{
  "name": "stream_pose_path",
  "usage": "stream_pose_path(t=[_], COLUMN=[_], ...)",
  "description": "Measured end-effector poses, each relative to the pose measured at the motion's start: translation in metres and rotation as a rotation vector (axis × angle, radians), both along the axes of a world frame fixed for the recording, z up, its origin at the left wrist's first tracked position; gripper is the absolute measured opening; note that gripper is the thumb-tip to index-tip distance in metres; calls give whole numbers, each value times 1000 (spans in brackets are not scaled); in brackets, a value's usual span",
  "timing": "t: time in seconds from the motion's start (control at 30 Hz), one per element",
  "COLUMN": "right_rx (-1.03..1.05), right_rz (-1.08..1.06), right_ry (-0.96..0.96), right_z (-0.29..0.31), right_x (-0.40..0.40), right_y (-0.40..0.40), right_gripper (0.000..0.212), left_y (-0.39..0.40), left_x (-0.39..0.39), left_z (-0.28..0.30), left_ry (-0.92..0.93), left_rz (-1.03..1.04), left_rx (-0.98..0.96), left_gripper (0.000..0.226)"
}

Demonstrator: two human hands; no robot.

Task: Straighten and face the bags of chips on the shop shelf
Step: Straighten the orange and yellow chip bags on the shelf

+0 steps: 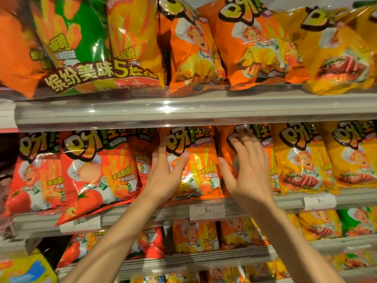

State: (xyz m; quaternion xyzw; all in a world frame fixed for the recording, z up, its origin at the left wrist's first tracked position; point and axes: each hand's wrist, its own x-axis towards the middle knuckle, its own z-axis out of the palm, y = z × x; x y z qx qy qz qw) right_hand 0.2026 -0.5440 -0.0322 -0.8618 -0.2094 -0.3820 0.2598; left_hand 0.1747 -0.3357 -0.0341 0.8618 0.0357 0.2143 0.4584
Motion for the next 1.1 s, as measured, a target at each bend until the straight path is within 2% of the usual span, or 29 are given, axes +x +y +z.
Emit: stream_pose_path(t=[0.07, 0.13, 0.27, 0.37, 0.47, 0.6, 0.67, 0.77, 0.9, 1.0, 1.1], right_rx=[80, 99, 96, 122, 116, 23, 116, 176, 249, 399, 556], right_rz=[145, 230, 186, 161, 140, 110, 107, 148, 196, 249, 277], right_ry=[13, 116, 439, 556, 577, 490, 536, 543, 553, 501, 457], right_z=[-1, -5, -2, -1, -2, -3, -3, -5, -6, -13, -23], right_x=[-12, -15, -2, 5, 2, -1, -2, -4, -15, -29, -43], right_y=[16, 35, 64, 70, 71, 73, 73, 68, 56, 46, 34], right_gripper=[43, 46, 59, 62, 60, 61, 57, 64, 69, 58, 37], left_y=[6, 8, 12, 13, 12, 9, 9, 10, 13, 19, 20], left_x=[1, 2, 3, 3, 2, 2, 1, -5, -21, -33, -55], left_z=[-1, -3, -6, -6, -5, -4, -3, -3, -4, -10, -17], left_ry=[-1, 2, -11, 21, 8, 24, 38, 40, -47, -70, -106], left_rz=[-14, -38, -45, -29, -7, 18, 14, -13, -53, -56, -15], left_rx=[-30, -21, 62, 122, 170, 183, 165, 98, 19, -11, -84], left_gripper=[78, 76, 72, 62, 55, 55, 56, 57, 72, 75, 59])
